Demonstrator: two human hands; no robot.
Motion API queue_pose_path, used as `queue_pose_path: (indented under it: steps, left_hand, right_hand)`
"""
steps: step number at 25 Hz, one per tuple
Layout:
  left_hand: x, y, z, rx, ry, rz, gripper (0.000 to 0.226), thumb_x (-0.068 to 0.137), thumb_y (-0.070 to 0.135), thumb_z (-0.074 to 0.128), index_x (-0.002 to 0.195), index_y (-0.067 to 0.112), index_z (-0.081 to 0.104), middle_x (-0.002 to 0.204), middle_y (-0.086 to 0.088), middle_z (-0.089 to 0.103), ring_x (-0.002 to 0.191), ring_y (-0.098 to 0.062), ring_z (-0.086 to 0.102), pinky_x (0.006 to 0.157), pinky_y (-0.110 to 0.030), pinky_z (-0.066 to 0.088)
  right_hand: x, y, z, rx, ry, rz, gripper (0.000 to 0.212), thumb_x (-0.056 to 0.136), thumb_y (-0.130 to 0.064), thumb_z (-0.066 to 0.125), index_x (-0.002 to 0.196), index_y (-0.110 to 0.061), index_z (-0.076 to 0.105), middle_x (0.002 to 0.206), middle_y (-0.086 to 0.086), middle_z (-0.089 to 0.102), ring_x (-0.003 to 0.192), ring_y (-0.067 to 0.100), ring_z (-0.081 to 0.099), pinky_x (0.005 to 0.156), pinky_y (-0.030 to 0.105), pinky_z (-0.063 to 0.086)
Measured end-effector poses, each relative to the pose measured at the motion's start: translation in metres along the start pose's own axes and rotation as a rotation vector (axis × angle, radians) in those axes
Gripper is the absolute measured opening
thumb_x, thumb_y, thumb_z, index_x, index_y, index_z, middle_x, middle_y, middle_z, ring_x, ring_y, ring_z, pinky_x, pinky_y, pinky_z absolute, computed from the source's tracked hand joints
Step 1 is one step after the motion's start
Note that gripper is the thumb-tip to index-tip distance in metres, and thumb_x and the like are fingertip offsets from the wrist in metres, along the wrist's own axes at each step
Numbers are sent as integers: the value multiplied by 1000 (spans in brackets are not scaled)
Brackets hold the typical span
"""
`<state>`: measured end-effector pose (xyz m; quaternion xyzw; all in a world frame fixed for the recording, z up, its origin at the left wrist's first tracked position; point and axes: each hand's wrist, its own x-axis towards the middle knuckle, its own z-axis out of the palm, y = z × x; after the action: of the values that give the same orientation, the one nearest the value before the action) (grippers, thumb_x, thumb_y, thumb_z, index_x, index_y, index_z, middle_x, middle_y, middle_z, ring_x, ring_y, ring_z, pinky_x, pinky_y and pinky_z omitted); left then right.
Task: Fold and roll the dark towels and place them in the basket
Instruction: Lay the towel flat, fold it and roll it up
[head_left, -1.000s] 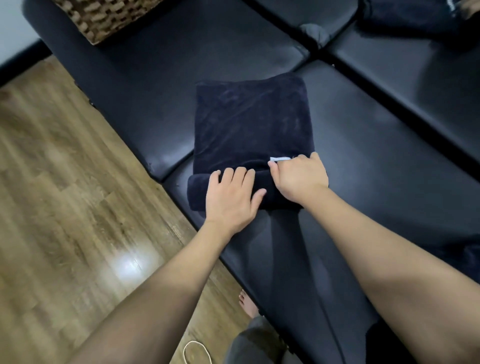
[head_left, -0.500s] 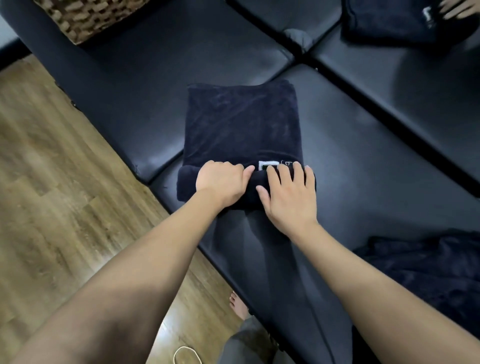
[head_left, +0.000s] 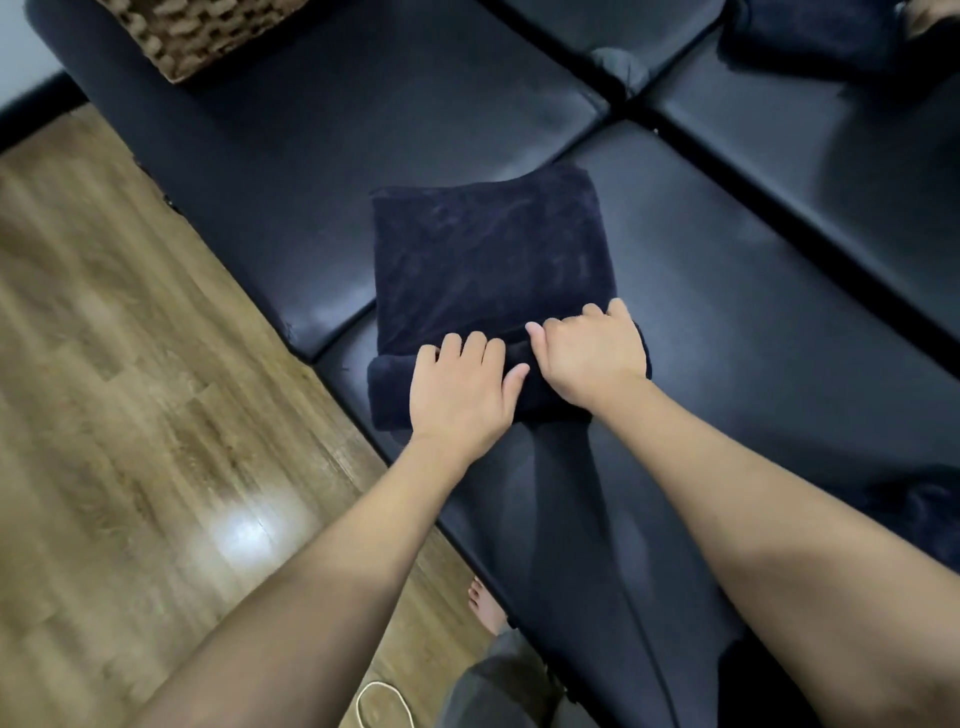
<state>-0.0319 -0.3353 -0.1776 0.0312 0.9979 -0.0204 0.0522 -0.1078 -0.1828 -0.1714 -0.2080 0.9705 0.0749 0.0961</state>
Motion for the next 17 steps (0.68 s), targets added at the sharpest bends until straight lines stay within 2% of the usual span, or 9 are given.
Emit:
queue_pose_path:
  steps: [4,6,7,9,10,12,14,17]
  left_hand:
    - [12,0,-2,32,-10,33,50,104,47,25,83,17,60,79,-5,66,72,-31,56,68,-40,33]
    - [29,-2,-11,43,-91,83,51,106,46,19,86,20,58,86,-4,71,76,-31,61,69,-39,31]
    - [39,-4,-13,27,-133,110,53,106,47,17,90,21,60,92,-5,72,82,-31,64,69,-39,33]
    - [60,-8,-17,-9,-247,143,59,107,47,15,102,21,68,106,-8,71,96,-34,66,73,-39,36]
    - [67,-8,-19,-32,-309,147,61,107,48,14,107,20,69,112,-9,70,102,-34,64,76,-40,36]
    - [77,-10,-18,-67,-403,142,61,107,48,15,113,18,67,119,-11,67,110,-35,61,82,-42,38]
    - [80,-10,-16,-95,-465,126,61,107,49,15,113,16,67,121,-12,66,112,-34,60,86,-42,39]
    - [77,-7,-18,-143,-455,66,61,107,49,15,103,17,68,113,-10,69,106,-33,62,81,-40,39]
  right_hand:
    - [8,1,-9,78,-191,10,55,108,-39,14,71,-19,50,86,4,69,75,27,55,89,42,32]
    - [8,3,-11,140,-248,77,52,108,-39,16,78,-18,53,91,6,71,76,28,54,94,43,33]
    - [7,4,-12,170,-224,112,48,107,-39,19,84,-18,56,95,6,71,78,30,54,94,44,34]
    - [-4,1,-9,181,-16,147,36,105,-38,32,97,-16,59,102,8,66,84,33,56,88,45,36]
    - [-16,-3,-2,153,89,158,35,103,-39,38,98,-14,61,101,9,64,86,35,57,84,46,37]
    - [-36,-9,13,104,228,141,40,102,-44,40,96,-13,64,95,8,63,91,36,57,88,48,39]
    - [-44,-9,23,89,268,115,44,104,-45,37,94,-14,66,92,6,65,94,36,58,92,49,39]
    - [-27,-2,21,77,293,85,45,104,-38,35,81,-14,64,77,6,66,78,33,56,81,47,39]
